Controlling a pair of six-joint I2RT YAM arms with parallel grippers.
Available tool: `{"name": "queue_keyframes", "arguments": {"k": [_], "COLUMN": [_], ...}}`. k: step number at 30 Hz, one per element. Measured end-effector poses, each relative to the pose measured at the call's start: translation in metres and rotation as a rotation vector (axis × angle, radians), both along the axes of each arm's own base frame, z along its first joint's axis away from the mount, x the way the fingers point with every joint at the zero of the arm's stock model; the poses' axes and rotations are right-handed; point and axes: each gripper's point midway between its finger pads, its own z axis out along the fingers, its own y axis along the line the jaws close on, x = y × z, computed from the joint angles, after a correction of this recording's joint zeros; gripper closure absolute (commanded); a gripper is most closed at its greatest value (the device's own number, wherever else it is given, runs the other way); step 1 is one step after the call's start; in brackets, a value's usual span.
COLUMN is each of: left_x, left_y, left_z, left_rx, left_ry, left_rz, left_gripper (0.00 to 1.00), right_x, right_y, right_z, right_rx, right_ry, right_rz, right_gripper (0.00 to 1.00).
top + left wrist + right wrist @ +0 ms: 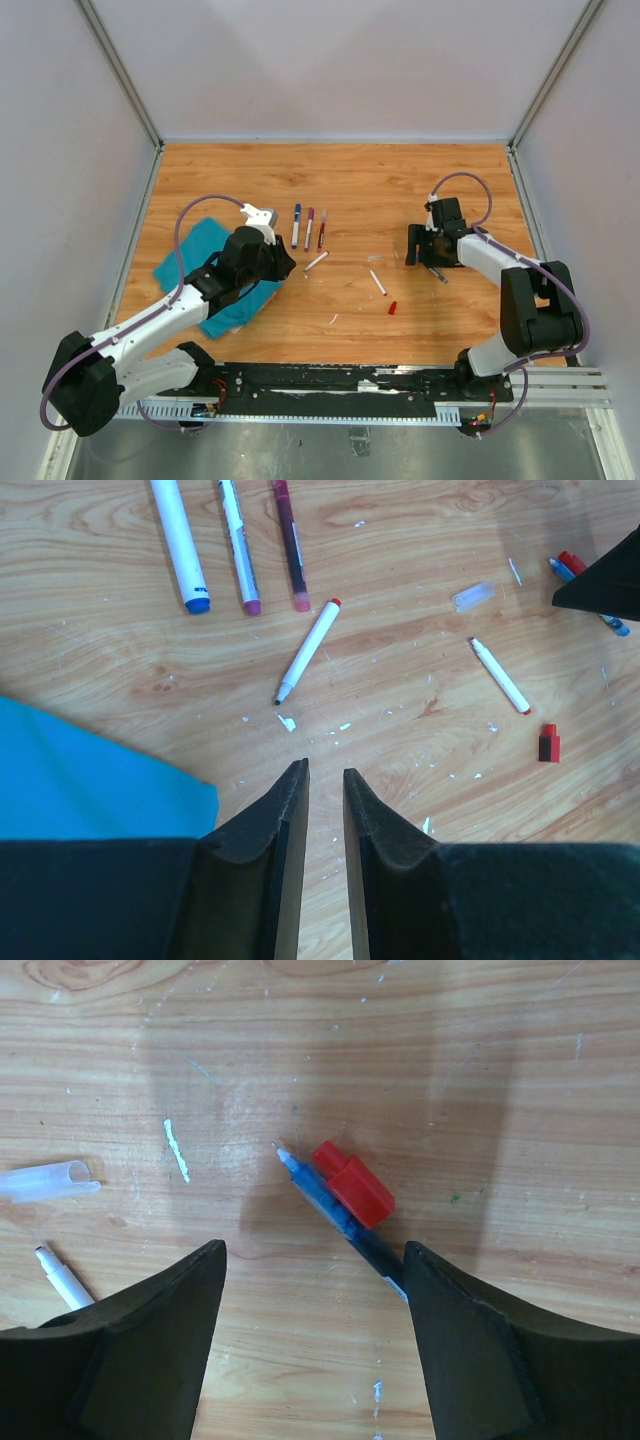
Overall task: Insert the pens into the pen caps
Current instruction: Pick up the pen from the center of the board.
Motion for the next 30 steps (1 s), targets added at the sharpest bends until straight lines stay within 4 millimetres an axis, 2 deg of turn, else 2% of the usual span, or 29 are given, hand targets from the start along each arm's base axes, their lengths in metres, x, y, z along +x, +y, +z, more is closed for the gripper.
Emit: {"name": "queue_keyframes", "arguments": {"k": [8, 14, 20, 30], "left_x": [0.0, 0.0, 0.0, 0.0], "left_y": [0.0, 0.0, -0.001, -0.001], "left_z": [0.0, -0.004, -0.006, -0.005], "left_rx": [0.001, 0.008, 0.01, 0.007], "left_ry": [0.001, 0.011, 0.015, 0.016], "left_rz": [0.0, 0.0, -0.001, -0.005], "left_gripper": [0.76, 0.77, 0.77, 0.77], "right_x": [-0.005, -0.012, -0.021, -0.021], "right_y": [0.005, 0.007, 0.009, 0.019], "right_z": [-0.003, -0.005, -0.008, -0.009], "right_rx": [0.022, 0.011, -0.065, -0.181], "right_ry": [0.024, 0.048, 0.083, 0.139], "right_rz": [0.018, 0.035, 0.079, 0.178], "right_gripper": [0.38, 0.52, 0.63, 0.75]}}
